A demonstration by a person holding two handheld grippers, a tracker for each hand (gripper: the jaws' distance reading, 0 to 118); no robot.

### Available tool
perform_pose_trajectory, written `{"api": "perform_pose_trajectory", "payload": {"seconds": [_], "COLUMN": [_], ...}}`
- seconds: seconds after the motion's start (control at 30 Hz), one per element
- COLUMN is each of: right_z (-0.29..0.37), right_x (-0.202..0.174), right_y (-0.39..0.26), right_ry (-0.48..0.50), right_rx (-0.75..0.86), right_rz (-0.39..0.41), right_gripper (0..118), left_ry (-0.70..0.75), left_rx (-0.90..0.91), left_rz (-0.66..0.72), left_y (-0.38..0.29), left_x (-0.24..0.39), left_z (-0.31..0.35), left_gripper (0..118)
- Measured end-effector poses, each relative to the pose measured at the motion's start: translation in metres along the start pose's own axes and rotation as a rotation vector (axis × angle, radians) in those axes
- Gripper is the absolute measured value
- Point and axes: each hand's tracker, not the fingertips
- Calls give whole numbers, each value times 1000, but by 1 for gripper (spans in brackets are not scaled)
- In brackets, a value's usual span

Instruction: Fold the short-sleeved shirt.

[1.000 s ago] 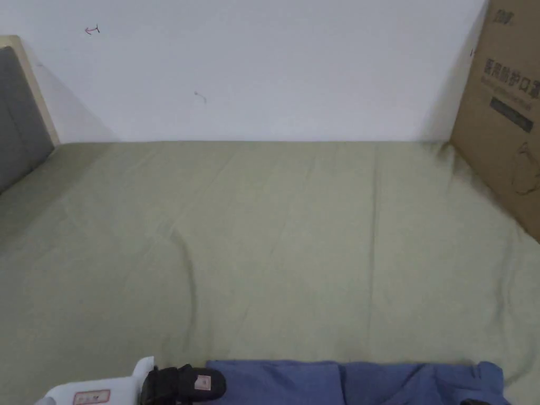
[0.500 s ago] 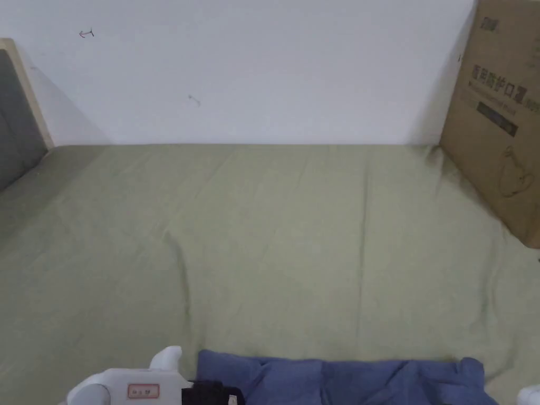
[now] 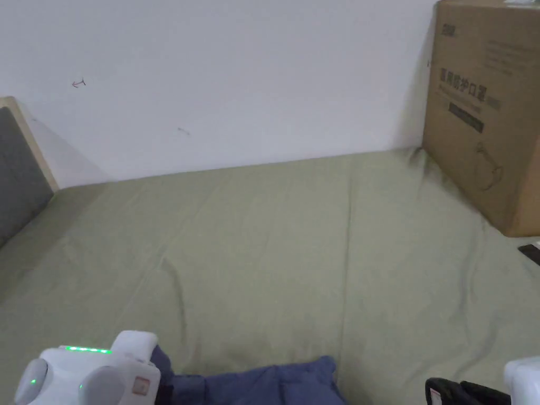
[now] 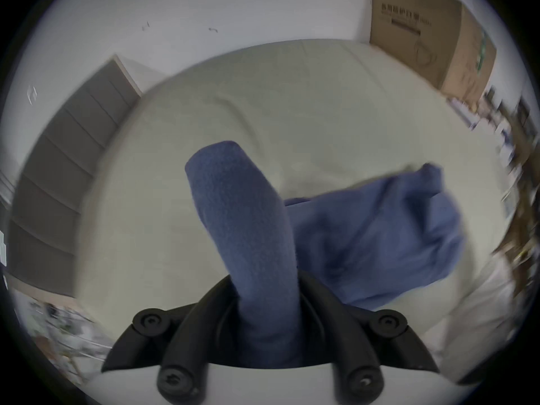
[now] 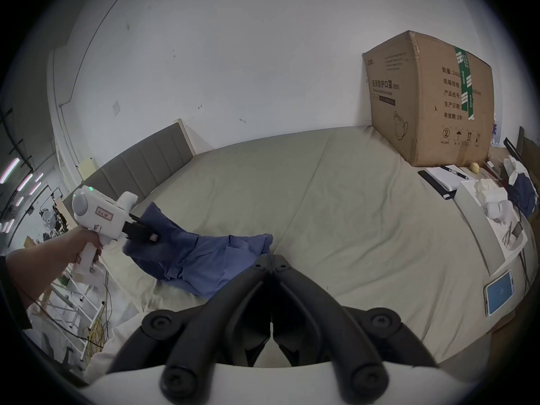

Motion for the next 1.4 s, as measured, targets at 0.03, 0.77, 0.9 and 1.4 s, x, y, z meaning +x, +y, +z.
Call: {"api": "perform_pose_trajectory", "payload": {"seconds": [0.03,0.77,0.9,1.4], "right_z": [3,3,1,6], "right_x": [2,28,27,26], "right_y": [0,-1,-1,4], "right_ry": [0,-33,-26,-10], "right_rx": [4,21,15,24], "right_rz": [-12,-101,-103,-120], "right_gripper": [0,0,0,0], "left_ry": [-88,-246,-317,-848], "left_rx": [-7,133,109,38], "left_rz": [64,34,70,113], "left_y": [6,-11,-12,-7], "left_x": [11,69,81,176], "left_z": [-4,-6,-18,-37], "left_gripper": [7,0,0,0]}}
